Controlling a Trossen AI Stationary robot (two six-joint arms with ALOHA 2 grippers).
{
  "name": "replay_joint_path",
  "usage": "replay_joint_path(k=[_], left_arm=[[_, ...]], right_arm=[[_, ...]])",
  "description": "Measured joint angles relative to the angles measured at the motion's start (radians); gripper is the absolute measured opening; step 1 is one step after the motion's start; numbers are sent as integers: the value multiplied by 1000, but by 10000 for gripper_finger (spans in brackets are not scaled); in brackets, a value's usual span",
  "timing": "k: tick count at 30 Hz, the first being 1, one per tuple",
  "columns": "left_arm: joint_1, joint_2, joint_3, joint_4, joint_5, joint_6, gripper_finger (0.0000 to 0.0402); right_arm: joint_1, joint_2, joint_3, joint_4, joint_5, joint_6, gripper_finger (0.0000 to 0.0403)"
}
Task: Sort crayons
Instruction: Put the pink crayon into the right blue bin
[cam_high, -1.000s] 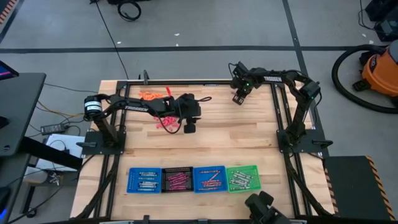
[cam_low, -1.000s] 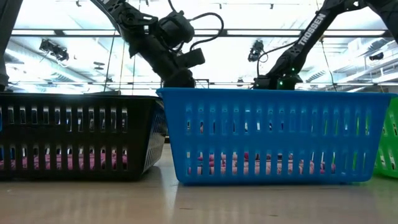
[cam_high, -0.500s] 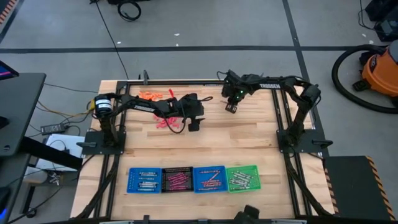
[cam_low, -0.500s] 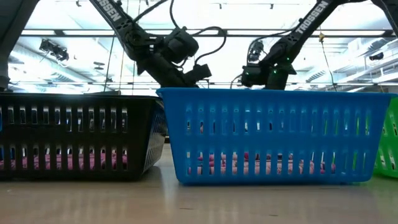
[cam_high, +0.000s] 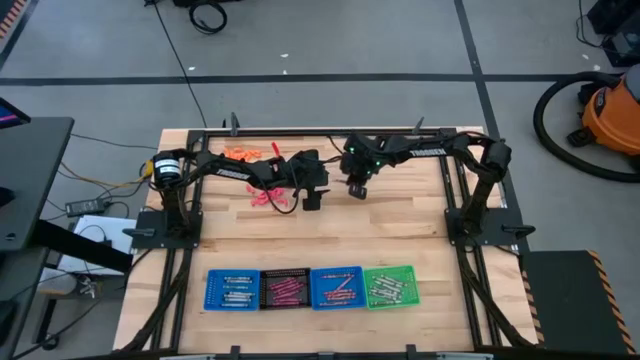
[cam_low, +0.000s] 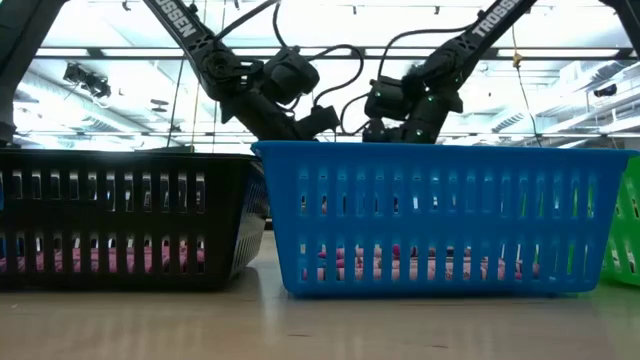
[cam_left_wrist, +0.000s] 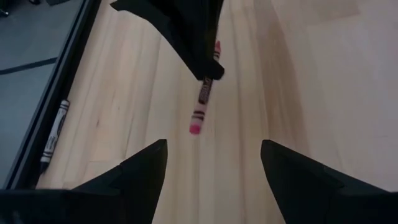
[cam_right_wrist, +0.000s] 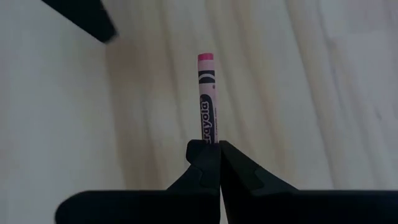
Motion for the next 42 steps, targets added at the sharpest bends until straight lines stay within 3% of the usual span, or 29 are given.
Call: replay_joint_path(k=[7,10,31,37,42], left_arm=[[0,0,0,-4,1,3,271],[0,0,0,-17,14,3,262],[-21,0,0,-21,46,27,101],[-30,0,0,-20,46,29,26],[-30,0,0,-31,46,24,23]], right_arm=[[30,0,0,60,-37,24,9],[30,0,0,84,-102,30,9],[43,-1,1,174,-173,99,12],[45,-1,1,174,-154,132,46],[45,-10,1,136,-187,148,94]])
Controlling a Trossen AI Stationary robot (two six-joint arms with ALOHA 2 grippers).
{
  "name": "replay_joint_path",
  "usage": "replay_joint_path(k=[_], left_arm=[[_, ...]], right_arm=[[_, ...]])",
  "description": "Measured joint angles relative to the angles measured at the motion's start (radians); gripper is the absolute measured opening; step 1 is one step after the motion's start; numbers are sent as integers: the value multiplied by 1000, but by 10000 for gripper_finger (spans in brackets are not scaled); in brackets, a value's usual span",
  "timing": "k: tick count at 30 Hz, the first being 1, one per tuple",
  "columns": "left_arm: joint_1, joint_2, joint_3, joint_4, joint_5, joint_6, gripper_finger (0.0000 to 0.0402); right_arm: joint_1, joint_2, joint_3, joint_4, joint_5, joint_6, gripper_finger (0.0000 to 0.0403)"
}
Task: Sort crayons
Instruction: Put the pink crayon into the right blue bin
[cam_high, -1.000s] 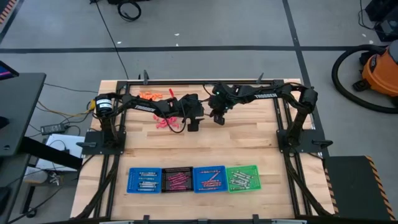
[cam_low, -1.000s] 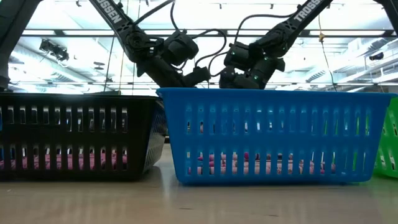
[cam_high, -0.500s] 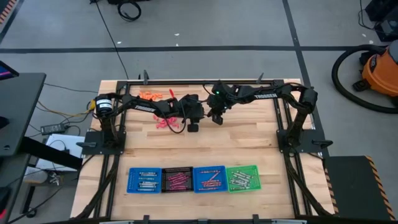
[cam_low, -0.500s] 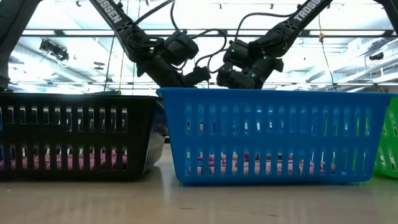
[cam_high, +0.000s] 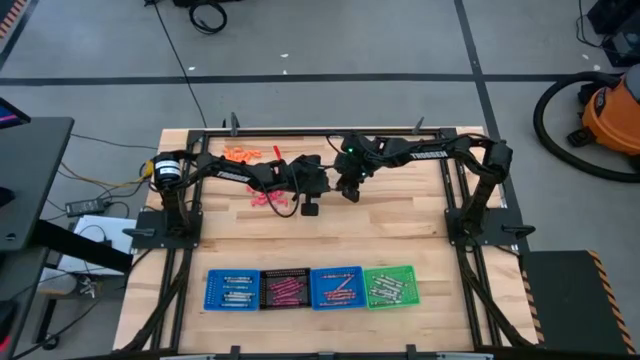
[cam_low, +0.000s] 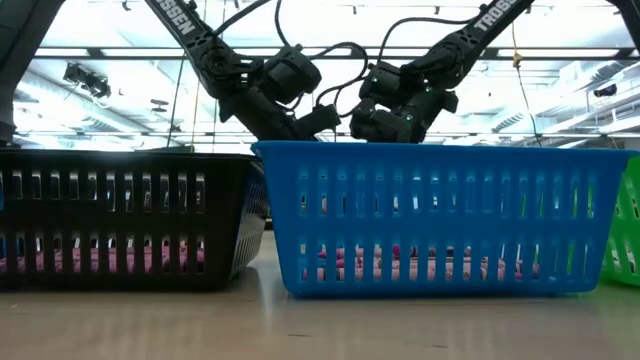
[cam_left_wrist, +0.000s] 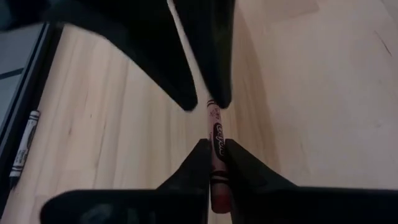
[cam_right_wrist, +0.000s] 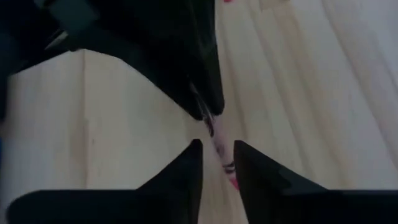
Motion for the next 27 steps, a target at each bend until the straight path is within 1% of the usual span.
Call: replay_joint_path(k=[3,5,11,15,18,19,21,22,24,27], left_arm=[[-7,0,0,-9,0,-18,23],[-18,0,0,-24,0,-29,25],[-74,-27,2,-102,0,-134,31],[-125,-94,2,-204,-2,-220,32],[-168,-153,1,-279,-32,-266,32],[-183,-172,1,-283,-41,-285,33],[-212,-214,1,-342,-53,-323,33],[-227,-229,1,-342,-53,-349,33],[-256,-258,2,-393,-54,-411,33],[-308,-292,2,-429,-57,-504,34]], right_arm=[[-14,-28,0,-45,-3,0,115],[-27,-58,0,-76,6,3,122],[-44,-139,0,-155,140,40,122],[-35,-160,-13,-171,238,68,122],[-24,-168,-48,-177,305,69,122],[-22,-172,-60,-185,321,69,122],[-21,-175,-81,-178,348,70,122],[-21,-178,-93,-173,361,70,122],[-23,-182,-116,-158,386,70,122],[-23,-187,-142,-152,395,71,122]])
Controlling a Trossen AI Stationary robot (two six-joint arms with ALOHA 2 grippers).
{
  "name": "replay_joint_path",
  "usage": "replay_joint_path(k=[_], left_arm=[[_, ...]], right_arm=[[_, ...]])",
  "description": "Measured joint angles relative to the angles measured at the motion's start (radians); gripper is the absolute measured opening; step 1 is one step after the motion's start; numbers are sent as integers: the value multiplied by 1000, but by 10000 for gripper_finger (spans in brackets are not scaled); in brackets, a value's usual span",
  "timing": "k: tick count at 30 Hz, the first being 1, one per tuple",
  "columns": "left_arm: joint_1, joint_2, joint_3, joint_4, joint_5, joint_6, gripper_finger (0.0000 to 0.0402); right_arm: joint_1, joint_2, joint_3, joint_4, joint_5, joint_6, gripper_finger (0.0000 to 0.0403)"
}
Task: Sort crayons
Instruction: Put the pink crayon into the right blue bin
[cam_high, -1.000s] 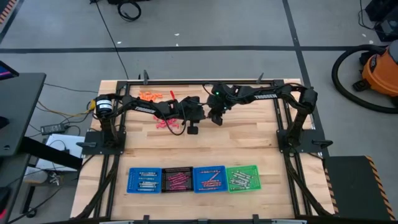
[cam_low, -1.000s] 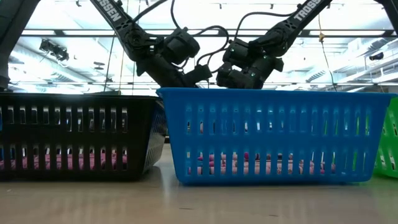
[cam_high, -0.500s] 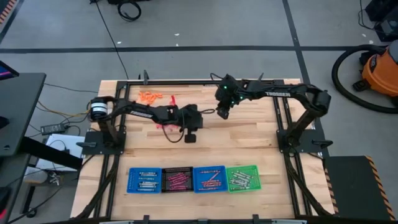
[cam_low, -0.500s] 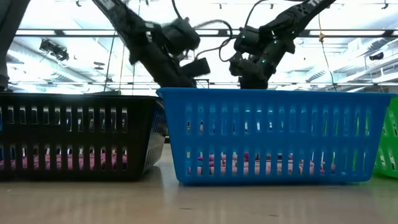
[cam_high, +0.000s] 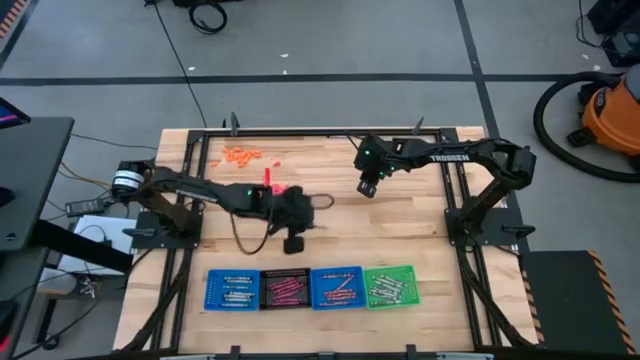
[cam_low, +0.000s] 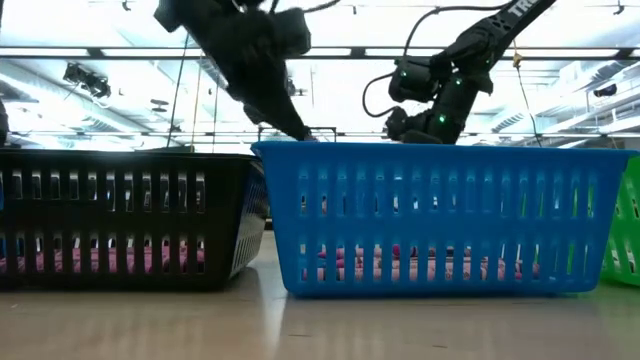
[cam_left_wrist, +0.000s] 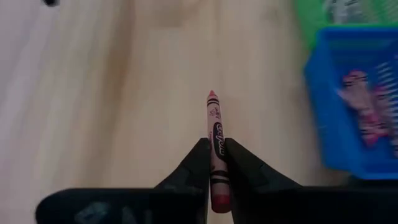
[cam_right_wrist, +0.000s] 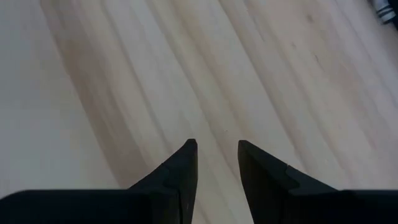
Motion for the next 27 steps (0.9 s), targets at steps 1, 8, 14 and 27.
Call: replay_joint_path(k=[1,8,14,27], left_arm=[[-20,-9,1,-10,0,-30,34],[-182,-22,-2,-62,-52,-251,34],[-322,-24,-2,-76,-151,-442,34],[-463,80,-1,197,-418,-578,34]], right_arm=[[0,0,-4,2,-1,0,122],[2,-5,-26,21,-2,-1,122],[2,-5,-27,18,-11,-25,122],[2,-5,-27,32,-12,-46,122]])
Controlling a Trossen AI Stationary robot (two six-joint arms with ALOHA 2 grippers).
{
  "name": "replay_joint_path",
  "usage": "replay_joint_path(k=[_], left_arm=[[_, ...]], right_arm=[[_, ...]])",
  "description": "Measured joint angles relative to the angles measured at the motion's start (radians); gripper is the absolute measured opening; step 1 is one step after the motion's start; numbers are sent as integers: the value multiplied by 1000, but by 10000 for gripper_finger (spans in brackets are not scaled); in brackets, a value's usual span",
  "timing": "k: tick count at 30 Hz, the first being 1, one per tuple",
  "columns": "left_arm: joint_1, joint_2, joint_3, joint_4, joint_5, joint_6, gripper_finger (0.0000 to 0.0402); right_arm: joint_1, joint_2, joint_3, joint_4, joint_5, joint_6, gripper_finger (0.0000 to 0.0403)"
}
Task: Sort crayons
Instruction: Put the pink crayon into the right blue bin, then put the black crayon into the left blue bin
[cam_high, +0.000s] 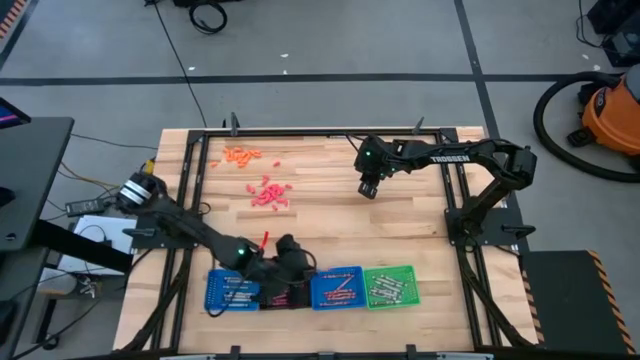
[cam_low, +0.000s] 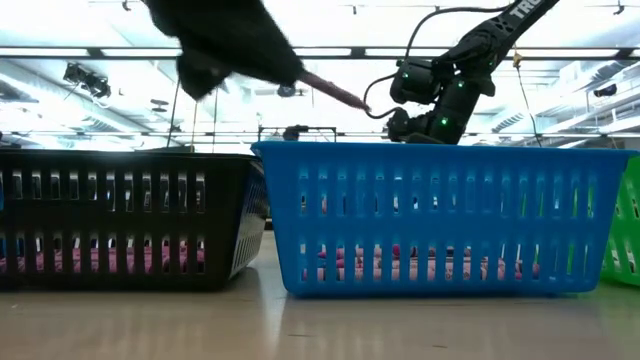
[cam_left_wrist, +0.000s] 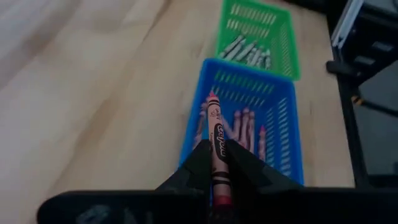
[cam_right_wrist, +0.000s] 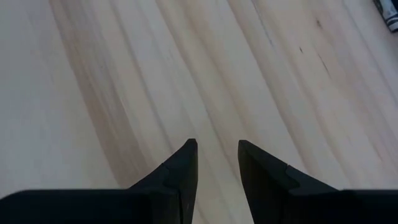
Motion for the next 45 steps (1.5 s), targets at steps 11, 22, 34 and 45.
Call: replay_joint_path(k=[11,22,34,45], left_arm=[[73,219,41,337,135,-31,34],[90,403,318,22,209,-16,38],[90,398,327,14,213,10,169],[132,237,327,-59,208,141,165]], right_arm=[[0,-2,0,0,-53,-18,122],[0,-10,0,4,-55,-38,122],[0,-10,0,43,-55,-45,122],[7,-10,0,198,-82,-35,122]])
